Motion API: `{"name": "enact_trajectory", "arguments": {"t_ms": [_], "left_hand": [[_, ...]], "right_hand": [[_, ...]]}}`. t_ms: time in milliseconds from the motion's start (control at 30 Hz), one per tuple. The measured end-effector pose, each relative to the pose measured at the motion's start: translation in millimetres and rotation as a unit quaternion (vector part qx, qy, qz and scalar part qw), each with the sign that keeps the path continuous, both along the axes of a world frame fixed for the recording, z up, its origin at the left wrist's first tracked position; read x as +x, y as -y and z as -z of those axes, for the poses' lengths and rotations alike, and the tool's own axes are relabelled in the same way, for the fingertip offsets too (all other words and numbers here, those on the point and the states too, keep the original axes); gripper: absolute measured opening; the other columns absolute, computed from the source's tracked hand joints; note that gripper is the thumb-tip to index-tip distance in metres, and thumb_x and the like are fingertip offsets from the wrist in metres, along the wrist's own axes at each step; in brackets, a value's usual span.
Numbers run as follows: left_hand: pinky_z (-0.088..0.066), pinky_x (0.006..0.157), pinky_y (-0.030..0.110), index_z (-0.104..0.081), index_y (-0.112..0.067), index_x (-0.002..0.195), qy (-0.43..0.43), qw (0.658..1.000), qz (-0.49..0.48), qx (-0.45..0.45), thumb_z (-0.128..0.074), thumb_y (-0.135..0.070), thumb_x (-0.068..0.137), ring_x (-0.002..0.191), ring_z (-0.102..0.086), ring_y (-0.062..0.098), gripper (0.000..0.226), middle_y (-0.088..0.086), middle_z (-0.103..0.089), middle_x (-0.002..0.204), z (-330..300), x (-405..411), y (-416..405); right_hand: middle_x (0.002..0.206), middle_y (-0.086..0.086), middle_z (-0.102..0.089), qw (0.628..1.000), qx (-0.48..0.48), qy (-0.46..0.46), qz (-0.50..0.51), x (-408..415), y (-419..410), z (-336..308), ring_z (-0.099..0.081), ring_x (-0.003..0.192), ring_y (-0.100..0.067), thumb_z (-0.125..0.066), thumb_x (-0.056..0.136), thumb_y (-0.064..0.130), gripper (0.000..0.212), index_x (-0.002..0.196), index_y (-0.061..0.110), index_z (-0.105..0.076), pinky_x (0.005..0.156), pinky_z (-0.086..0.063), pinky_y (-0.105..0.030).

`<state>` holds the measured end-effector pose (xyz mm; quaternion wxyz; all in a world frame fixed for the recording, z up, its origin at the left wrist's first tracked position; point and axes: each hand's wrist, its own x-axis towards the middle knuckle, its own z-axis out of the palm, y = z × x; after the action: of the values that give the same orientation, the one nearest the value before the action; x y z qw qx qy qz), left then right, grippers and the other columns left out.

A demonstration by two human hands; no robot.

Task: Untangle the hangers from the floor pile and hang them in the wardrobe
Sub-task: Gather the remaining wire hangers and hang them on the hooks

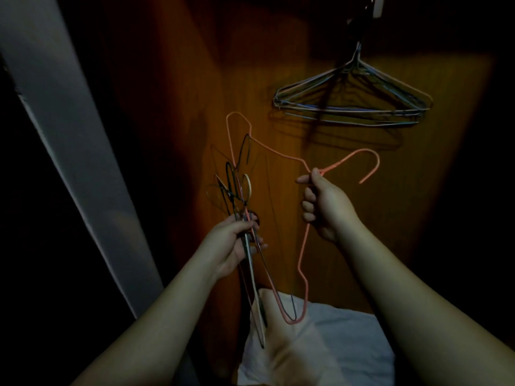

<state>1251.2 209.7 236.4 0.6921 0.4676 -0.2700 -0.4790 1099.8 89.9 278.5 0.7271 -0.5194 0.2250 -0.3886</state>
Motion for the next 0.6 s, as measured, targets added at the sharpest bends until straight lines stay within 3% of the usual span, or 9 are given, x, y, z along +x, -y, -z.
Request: {"name": "enact_trajectory", "arguments": {"t_ms": [133, 267, 467, 600], "left_hand": [[-0.039, 0.045, 0.025, -0.048, -0.017, 0.087, 0.024, 0.997, -0.07, 0.014, -0.059, -0.012, 0.095, 0.048, -0.039, 0.012, 0.015, -0.001, -0.043, 0.063, 11.0, -7.1, 8.4], [-0.026, 0.038, 0.019, -0.051, -0.016, 0.095, 0.071, 0.99, -0.122, 0.017, -0.054, -0.02, 0.099, 0.045, -0.033, 0.008, 0.006, -0.004, -0.042, 0.058, 18.5, -7.6, 9.6], [-0.052, 0.047, 0.029, -0.052, -0.011, 0.11, 0.285, 0.937, -0.19, 0.071, -0.047, -0.022, 0.102, 0.046, -0.055, 0.014, 0.014, 0.006, -0.066, 0.082, 26.0, -10.2, 6.8], [-0.06, 0.062, 0.04, -0.049, -0.018, 0.117, 0.275, 0.947, -0.15, 0.077, -0.044, -0.023, 0.103, 0.066, -0.071, 0.025, 0.015, 0.008, -0.071, 0.096, 25.4, -8.5, 2.8]], "right_hand": [[0.058, 0.007, -0.036, 1.0, 0.011, 0.014, -0.001, 4.6, -5.6, 19.4, -0.029, 0.046, -0.006, -0.036, 0.103, 0.045, 0.038, 0.109, 0.013, -0.056, 0.04, -0.026, -0.02], [0.059, 0.006, -0.037, 0.998, 0.06, 0.029, 0.01, 7.7, -7.0, 40.5, -0.03, 0.047, -0.007, -0.035, 0.104, 0.042, 0.037, 0.11, 0.011, -0.056, 0.04, -0.026, -0.019], [0.061, 0.005, -0.035, 0.997, 0.054, 0.035, 0.043, 8.4, -7.5, 61.1, -0.029, 0.049, -0.008, -0.037, 0.103, 0.042, 0.037, 0.109, 0.012, -0.057, 0.041, -0.027, -0.02], [0.061, 0.005, -0.034, 0.996, 0.05, 0.039, 0.068, 10.1, -2.1, 70.9, -0.03, 0.049, -0.009, -0.038, 0.102, 0.044, 0.037, 0.104, 0.014, -0.059, 0.042, -0.027, -0.022]]}}
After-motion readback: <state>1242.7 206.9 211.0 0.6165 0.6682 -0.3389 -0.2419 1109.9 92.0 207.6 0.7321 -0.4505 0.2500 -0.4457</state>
